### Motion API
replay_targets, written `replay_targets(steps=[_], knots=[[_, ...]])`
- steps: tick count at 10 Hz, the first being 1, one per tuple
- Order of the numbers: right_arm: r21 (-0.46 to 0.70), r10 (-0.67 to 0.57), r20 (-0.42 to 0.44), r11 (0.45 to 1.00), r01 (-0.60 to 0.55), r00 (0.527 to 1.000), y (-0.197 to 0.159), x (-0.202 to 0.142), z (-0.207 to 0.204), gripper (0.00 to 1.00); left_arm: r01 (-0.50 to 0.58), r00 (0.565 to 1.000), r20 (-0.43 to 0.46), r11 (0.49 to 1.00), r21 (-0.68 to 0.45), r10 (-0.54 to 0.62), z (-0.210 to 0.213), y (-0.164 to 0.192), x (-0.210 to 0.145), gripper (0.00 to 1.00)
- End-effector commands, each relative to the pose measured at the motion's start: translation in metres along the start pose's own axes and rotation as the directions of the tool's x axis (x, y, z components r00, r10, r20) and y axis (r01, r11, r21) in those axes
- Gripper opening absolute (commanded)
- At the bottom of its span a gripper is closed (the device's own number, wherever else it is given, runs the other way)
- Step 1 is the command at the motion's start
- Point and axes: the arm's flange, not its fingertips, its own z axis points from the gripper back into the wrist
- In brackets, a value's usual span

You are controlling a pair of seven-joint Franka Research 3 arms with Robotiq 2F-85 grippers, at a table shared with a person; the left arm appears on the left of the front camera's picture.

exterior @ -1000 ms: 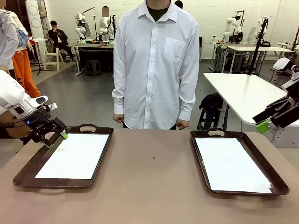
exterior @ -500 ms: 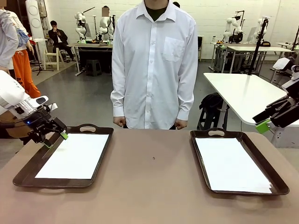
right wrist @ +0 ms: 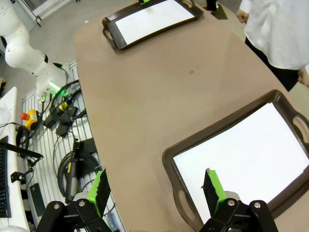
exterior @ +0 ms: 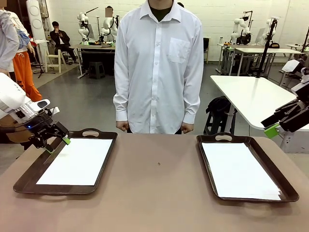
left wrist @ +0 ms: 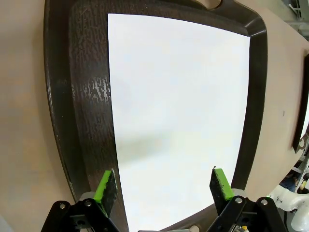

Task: Sort the A4 documents.
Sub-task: Place the A4 Paper in the designated Handle tray.

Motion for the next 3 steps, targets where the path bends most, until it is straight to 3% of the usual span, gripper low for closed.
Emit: replay_targets(steps=[1,3], knots=[[0.008,0.001,0.007,1.000,-0.001,1.000,-0.0009,-0.0007,-0.0007,1.00,0.001,1.000,0.002,1.000,0.002,-0.001,0.0005,0.0002,0.0001,1.00],[0.008,0.001,0.007,1.000,-0.001,1.000,-0.0009,-0.0007,-0.0007,1.00,0.001,1.000,0.002,1.000,0.002,-0.001,0.0005,0.0002,0.0001,1.00]])
